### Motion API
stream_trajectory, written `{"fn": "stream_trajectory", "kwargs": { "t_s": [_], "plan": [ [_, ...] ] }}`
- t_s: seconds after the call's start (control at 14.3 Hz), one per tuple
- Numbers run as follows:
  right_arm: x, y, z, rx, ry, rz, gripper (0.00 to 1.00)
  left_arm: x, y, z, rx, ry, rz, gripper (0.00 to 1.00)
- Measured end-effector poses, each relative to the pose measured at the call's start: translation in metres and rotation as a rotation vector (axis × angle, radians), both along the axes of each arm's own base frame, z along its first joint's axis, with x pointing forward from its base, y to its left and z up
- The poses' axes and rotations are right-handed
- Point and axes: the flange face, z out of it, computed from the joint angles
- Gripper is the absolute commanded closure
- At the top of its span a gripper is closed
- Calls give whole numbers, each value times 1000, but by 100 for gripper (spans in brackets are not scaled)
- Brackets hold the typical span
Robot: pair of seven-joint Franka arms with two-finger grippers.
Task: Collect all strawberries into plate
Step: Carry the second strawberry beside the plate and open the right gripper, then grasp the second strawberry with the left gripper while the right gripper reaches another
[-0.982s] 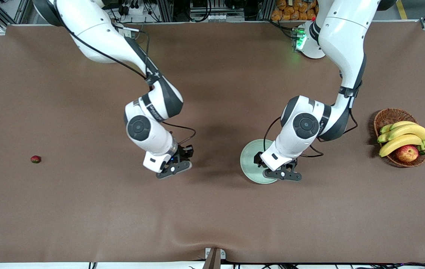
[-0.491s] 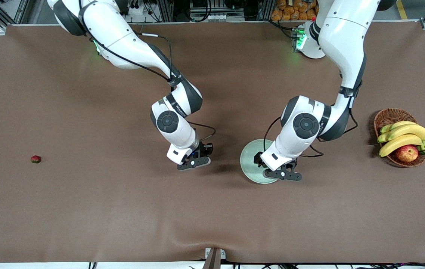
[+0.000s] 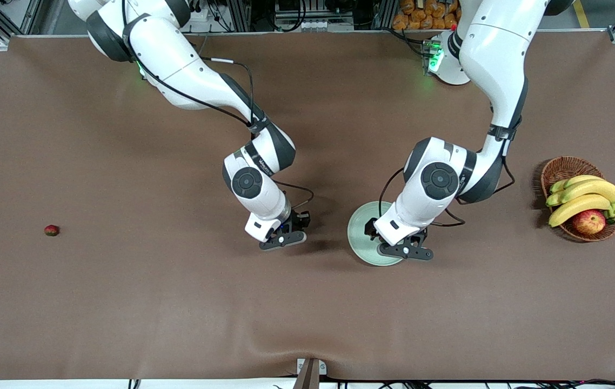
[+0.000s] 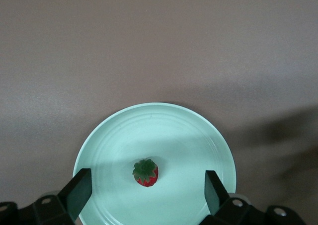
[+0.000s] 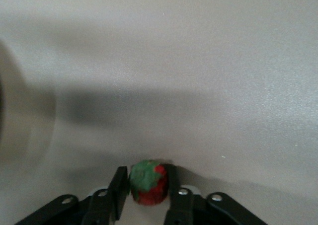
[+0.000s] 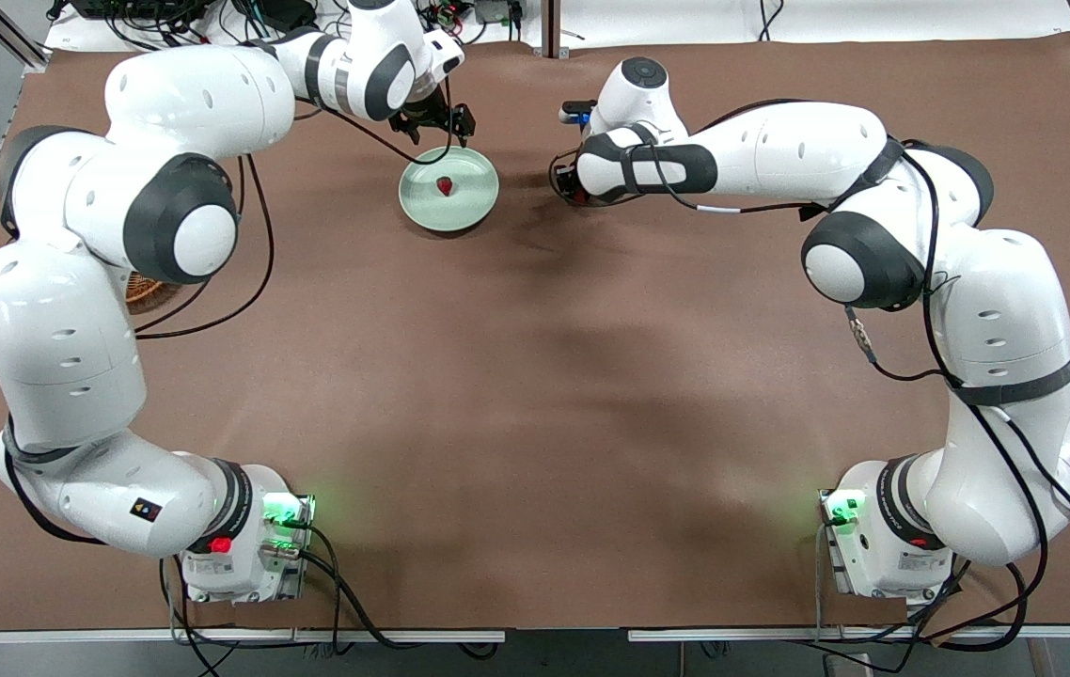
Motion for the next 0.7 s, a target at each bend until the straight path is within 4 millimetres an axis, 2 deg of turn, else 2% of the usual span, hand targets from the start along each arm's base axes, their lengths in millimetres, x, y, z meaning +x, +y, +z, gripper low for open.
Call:
{"fn": "stream_trajectory", "kwargs": {
  "t_s": [0.21,0.28,0.42,0.56,0.7],
  "plan": [
    [9,-1,12,10,-23,-7,0,0,0,0,0,-1,0,0],
    [15,-5,20,14,-35,-15,0,0,-2,1,-3,-1,1,0],
    [33,-27,50,8,-36,-45,0,0,-9,7,-25,-4,18,0],
    [57,-72,93,-6,-10,-98,0,-5,-30,17,-61,-7,31,0],
    [83,-141,133,-28,38,-178,0,-16,-59,19,-75,-3,46,0]
  ]
}}
